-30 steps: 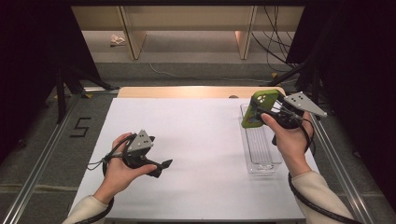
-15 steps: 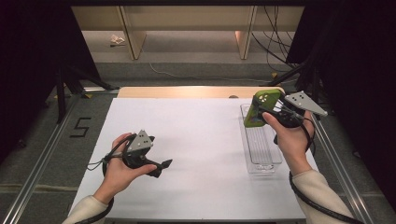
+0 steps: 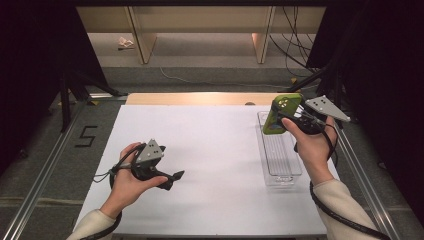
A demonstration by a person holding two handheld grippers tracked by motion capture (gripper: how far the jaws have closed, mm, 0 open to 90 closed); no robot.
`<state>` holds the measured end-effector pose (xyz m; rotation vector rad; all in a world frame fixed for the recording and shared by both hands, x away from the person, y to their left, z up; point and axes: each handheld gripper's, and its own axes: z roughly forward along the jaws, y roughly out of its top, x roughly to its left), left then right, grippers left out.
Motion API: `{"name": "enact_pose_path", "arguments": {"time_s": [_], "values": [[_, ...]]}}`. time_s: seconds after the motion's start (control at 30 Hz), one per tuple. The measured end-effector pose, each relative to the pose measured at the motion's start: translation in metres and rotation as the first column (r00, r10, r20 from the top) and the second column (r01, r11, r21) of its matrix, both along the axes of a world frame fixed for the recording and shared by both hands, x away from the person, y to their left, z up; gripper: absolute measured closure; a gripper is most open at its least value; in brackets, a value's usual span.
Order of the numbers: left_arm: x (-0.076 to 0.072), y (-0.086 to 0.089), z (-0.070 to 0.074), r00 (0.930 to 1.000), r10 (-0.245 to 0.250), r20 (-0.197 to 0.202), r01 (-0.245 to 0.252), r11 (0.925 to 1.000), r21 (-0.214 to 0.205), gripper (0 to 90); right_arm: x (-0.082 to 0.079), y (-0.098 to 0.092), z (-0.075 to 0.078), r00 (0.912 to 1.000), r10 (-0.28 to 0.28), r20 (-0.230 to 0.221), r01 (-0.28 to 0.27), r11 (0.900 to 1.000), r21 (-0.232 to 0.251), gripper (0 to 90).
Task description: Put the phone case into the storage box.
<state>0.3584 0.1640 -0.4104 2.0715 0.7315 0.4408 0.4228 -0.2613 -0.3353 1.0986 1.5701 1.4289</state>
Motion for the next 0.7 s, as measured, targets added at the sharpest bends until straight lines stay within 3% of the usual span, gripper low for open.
{"name": "enact_pose_path", "arguments": {"time_s": [0.7], "values": [[0.000,0.001,0.000,1.0000,0.004,0.002,-0.004,1.0000,0.004,0.0,0.015,-0.009,0.003,0.9993,-0.036,0.008,0.036,0.9993,-0.001,17.0]]}}
